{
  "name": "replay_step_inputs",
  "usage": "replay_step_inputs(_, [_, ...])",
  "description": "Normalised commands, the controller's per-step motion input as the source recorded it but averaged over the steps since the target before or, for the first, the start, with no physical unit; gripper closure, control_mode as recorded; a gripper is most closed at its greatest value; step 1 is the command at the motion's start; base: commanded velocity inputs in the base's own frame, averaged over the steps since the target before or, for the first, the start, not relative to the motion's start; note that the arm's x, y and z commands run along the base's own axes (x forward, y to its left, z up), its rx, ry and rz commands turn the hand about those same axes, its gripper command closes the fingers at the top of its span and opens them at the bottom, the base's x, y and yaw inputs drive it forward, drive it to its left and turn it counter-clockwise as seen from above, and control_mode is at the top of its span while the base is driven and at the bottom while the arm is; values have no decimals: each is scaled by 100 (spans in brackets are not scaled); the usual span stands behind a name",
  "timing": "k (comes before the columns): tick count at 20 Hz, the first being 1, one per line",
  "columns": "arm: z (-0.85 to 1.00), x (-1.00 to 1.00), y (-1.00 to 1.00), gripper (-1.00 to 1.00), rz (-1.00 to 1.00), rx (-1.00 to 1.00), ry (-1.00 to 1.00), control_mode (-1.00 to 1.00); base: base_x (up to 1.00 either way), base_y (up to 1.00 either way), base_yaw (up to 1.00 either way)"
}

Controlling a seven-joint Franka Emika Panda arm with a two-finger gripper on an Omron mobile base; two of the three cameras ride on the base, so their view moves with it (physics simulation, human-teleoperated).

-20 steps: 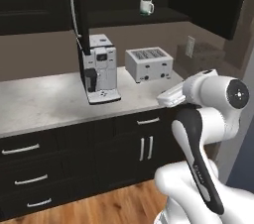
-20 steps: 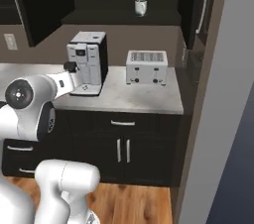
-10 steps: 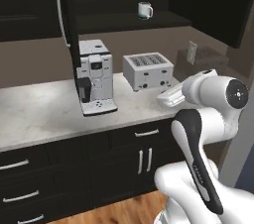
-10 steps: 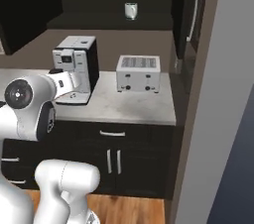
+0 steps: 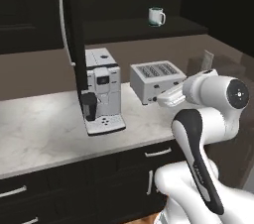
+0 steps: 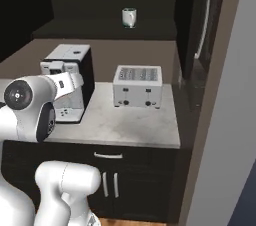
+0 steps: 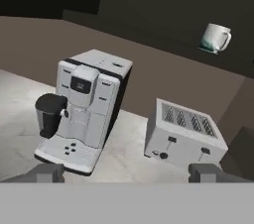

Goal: Open the cabinet directly in front. Then move the liquor and the mug to the dining counter with the jar on it.

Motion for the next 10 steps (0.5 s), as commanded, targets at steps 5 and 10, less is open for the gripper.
replay_step_inputs(5, [0,0,0,-100,0,0,0,100,76,-1,2])
replay_step_inputs(10, [0,0,0,-100,0,0,0,100,30,-64,1])
